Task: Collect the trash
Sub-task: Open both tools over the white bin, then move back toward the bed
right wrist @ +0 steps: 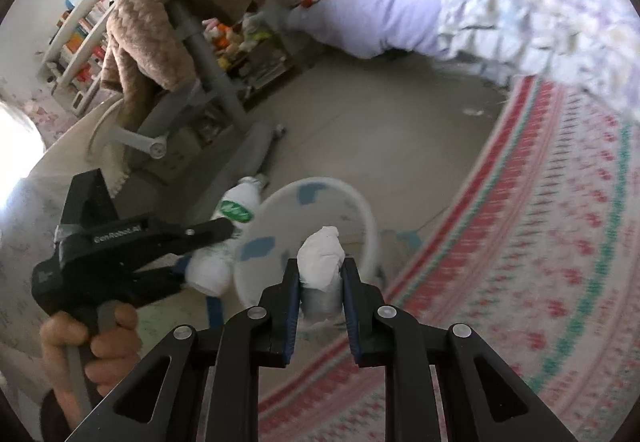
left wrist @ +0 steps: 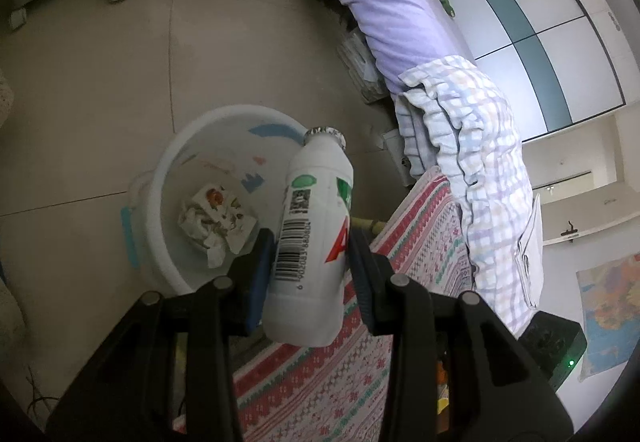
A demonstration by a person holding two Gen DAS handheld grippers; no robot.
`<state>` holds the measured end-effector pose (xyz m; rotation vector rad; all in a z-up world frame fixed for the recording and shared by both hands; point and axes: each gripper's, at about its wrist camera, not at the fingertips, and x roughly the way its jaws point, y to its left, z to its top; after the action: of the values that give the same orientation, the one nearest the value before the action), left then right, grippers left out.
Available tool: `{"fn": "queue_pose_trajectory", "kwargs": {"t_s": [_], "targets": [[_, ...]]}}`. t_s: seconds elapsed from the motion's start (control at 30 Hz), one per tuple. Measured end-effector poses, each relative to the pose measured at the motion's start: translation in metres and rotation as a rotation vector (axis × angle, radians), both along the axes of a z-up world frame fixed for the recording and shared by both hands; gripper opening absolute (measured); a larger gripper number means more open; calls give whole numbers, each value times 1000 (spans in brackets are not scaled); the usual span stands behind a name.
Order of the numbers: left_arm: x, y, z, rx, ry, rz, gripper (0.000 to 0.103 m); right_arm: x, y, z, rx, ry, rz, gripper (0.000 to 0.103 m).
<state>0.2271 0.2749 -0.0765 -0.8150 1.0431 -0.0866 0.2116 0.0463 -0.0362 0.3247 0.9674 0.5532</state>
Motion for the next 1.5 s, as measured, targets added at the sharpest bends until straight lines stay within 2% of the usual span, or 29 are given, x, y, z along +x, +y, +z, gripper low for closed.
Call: {"fn": "queue_pose_trajectory", "kwargs": {"t_s": [0.23, 0.37, 0.47, 0.53, 0.63, 0.73, 0.8, 0.87, 0.93, 1.1, 1.2, 1.33, 1.5], "targets": [[9, 2, -10, 59, 16, 16, 40, 14, 40, -9, -6, 15, 48, 21], [11, 9, -11, 134, 44, 60, 40, 20, 53, -12, -18, 15, 65, 21], [10, 14, -13, 114, 45, 64, 49, 24, 58, -15, -26, 20, 69, 21], [8, 16, -10, 106, 36, 75, 63, 23, 55, -18, -27, 25, 67, 22], [3, 21, -4, 112, 24, 114, 67, 26, 58, -22, -38, 33, 50, 25], [-3, 23, 2, 142, 38, 153, 67, 32, 59, -25, -49, 56, 18, 36], [-7, 20, 9, 177, 42, 177, 67, 31, 56, -25, -42, 62, 8, 39], [-11, 15, 19, 197, 20, 176, 67, 25, 48, -23, -42, 52, 1, 47], [-16, 4, 32, 231, -15, 162, 68, 20, 41, -19, -55, 45, -9, 48], [-23, -42, 61, 344, -96, 59, 69, -11, -6, -1, -68, 23, -51, 49], [-33, -83, 78, 411, -161, -44, 69, -41, -54, 15, -84, 8, -104, 50], [-51, -152, 92, 455, -249, -235, 70, -82, -118, 36, -110, 2, -187, 50], [-73, -237, 90, 465, -307, -493, 71, -135, -213, 63, -151, -8, -345, 51]]}}
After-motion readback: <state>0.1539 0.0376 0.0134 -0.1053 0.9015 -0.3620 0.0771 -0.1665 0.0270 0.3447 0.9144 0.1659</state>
